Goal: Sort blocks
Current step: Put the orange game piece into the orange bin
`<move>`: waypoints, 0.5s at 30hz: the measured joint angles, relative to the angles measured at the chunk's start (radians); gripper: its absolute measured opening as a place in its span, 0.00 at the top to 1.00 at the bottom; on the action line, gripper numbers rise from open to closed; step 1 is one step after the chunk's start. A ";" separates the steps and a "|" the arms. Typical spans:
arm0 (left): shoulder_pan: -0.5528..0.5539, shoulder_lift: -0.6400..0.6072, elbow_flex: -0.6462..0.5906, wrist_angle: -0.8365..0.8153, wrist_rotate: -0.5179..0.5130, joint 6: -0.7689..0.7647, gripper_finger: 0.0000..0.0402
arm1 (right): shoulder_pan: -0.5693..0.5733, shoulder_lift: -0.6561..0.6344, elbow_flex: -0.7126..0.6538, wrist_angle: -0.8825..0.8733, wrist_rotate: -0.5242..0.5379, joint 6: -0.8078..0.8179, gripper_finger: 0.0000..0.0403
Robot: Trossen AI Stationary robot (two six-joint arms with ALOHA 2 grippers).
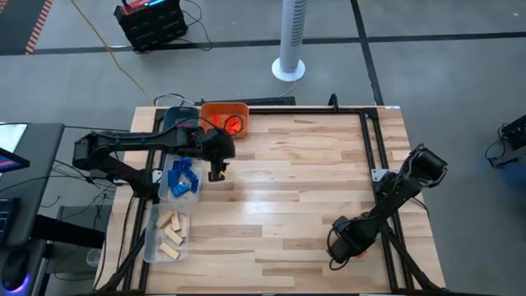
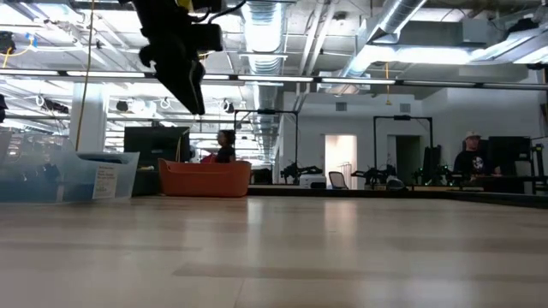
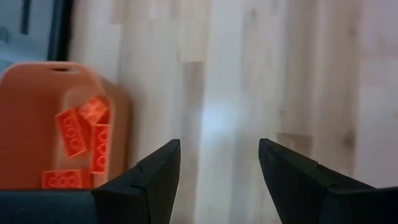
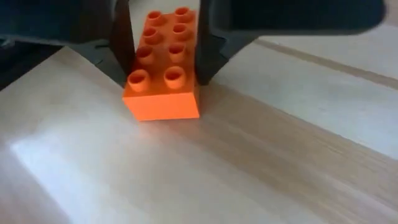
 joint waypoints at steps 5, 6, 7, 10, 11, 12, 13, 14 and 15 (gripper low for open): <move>-0.079 -0.026 -0.044 0.062 0.038 0.014 0.47 | -0.038 -0.016 0.009 -0.010 0.126 -0.107 0.81; -0.096 -0.040 -0.067 0.102 0.047 0.025 0.47 | -0.044 -0.024 0.013 -0.014 0.187 -0.124 0.81; -0.111 -0.056 -0.093 0.143 0.050 0.032 0.47 | -0.050 -0.032 0.017 -0.022 0.257 -0.139 0.81; -0.147 -0.109 -0.187 0.288 0.079 0.037 0.47 | -0.069 -0.072 0.022 -0.030 0.477 -0.188 0.79; -0.155 -0.125 -0.223 0.357 0.102 0.030 0.47 | -0.080 -0.086 0.022 -0.031 0.553 -0.213 0.79; -0.162 -0.140 -0.261 0.432 0.131 0.018 0.47 | -0.091 -0.099 0.022 -0.031 0.630 -0.238 0.79; -0.167 -0.149 -0.297 0.513 0.163 0.008 0.47 | -0.103 -0.109 0.022 -0.026 0.712 -0.262 0.79; -0.173 -0.155 -0.330 0.589 0.190 -0.005 0.47 | -0.116 -0.118 0.022 -0.014 0.805 -0.294 0.79; -0.179 -0.156 -0.362 0.657 0.209 -0.021 0.47 | -0.132 -0.126 0.022 0.009 0.894 -0.334 0.79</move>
